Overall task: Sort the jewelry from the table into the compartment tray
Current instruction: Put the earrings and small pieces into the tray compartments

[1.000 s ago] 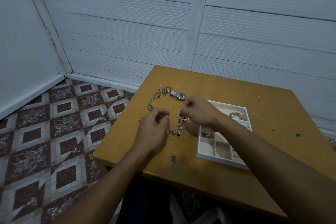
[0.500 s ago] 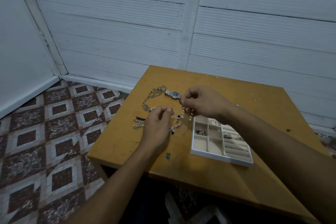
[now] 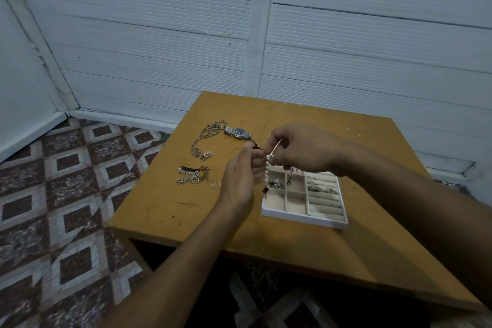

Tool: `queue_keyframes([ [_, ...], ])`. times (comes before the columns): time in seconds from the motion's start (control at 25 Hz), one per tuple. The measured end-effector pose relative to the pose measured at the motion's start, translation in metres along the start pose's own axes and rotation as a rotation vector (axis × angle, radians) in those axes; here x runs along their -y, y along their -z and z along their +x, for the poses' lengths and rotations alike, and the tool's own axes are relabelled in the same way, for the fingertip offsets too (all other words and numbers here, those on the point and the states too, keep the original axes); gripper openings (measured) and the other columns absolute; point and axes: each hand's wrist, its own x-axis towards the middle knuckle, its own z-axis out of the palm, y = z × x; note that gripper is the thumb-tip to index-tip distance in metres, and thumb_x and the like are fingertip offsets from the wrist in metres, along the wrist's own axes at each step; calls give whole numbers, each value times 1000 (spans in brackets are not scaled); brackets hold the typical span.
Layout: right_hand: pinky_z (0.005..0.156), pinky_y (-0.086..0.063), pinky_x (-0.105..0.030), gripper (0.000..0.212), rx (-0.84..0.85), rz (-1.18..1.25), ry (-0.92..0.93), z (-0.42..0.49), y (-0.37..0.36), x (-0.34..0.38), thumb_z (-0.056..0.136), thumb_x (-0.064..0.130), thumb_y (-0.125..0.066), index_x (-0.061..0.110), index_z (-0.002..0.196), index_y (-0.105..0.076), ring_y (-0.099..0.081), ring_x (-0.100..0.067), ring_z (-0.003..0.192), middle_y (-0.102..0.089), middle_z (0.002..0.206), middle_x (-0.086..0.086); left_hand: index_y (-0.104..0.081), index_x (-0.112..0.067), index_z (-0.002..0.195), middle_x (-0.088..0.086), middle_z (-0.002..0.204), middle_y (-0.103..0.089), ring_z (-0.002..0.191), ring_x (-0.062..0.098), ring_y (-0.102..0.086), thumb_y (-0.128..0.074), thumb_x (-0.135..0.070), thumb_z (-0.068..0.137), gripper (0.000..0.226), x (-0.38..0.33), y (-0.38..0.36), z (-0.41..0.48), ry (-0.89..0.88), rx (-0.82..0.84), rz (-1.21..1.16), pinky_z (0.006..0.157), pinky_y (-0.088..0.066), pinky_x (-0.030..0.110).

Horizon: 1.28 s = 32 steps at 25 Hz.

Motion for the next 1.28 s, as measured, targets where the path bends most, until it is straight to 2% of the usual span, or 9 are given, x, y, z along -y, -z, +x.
queue_keyframes([
  [0.16,58,-40,-23,16,-75,-163,-29,2,4,-7,83,11,-64,18,98,-63,-57,-15,80,-60,81,6,-68,-8,94,7,80,-74,73,17,-67,-31,-32,103,45,7,-14,-7,74,128,-4,64,-52,28],
  [0.28,62,-42,-24,18,-113,-224,-31,6,6,-13,83,13,-65,18,100,-63,-58,-17,86,-62,91,3,-66,0,101,19,83,-70,73,23,-61,-34,-23,99,39,10,-16,-6,116,172,-22,60,-47,31],
  [0.4,61,-40,-23,13,-144,-263,-16,10,7,-17,85,14,-63,20,97,-60,-57,-18,88,-61,94,2,-65,-6,99,8,74,-64,68,20,-59,-38,-18,98,29,8,-14,-7,103,240,13,57,-47,32],
  [0.56,61,-40,-25,9,-146,-311,-12,13,8,-20,87,15,-61,20,94,-60,-56,-18,86,-61,92,3,-67,-12,94,7,75,-66,64,16,-59,-50,-17,98,18,4,-10,-8,44,200,116,57,-51,30],
  [0.8,59,-38,-20,14,-105,-343,-17,5,21,-29,93,21,-58,16,97,-71,-57,-9,78,-65,87,6,-65,-9,90,7,80,-67,69,15,-60,-47,-12,99,20,1,0,4,64,67,56,56,-50,20],
  [0.92,58,-38,-15,13,-136,-277,-5,4,29,-26,92,26,-62,19,94,-72,-58,0,73,-69,86,8,-57,-2,89,7,71,-58,62,16,-53,-42,-9,99,19,0,-4,8,190,150,-166,59,-46,25],
  [1.0,59,-40,-16,11,-170,-254,5,5,32,-24,90,26,-64,19,94,-72,-60,-3,75,-70,84,7,-53,0,94,10,73,-53,63,18,-53,-42,-9,98,15,-1,-5,10,295,202,-375,61,-47,28],
  [1.12,59,-43,-17,9,-213,-222,7,9,30,-20,88,23,-67,17,92,-71,-61,-5,71,-67,78,8,-59,3,102,19,93,-67,79,26,-70,-49,-13,96,20,3,-6,14,392,165,-452,76,-58,33],
  [1.28,51,-38,-15,5,-202,-210,5,17,19,-21,88,18,-67,14,89,-69,-55,0,61,-60,70,12,-62,2,105,19,103,-71,91,28,-70,-46,-22,97,30,4,-9,18,486,161,-471,79,-59,34],
])
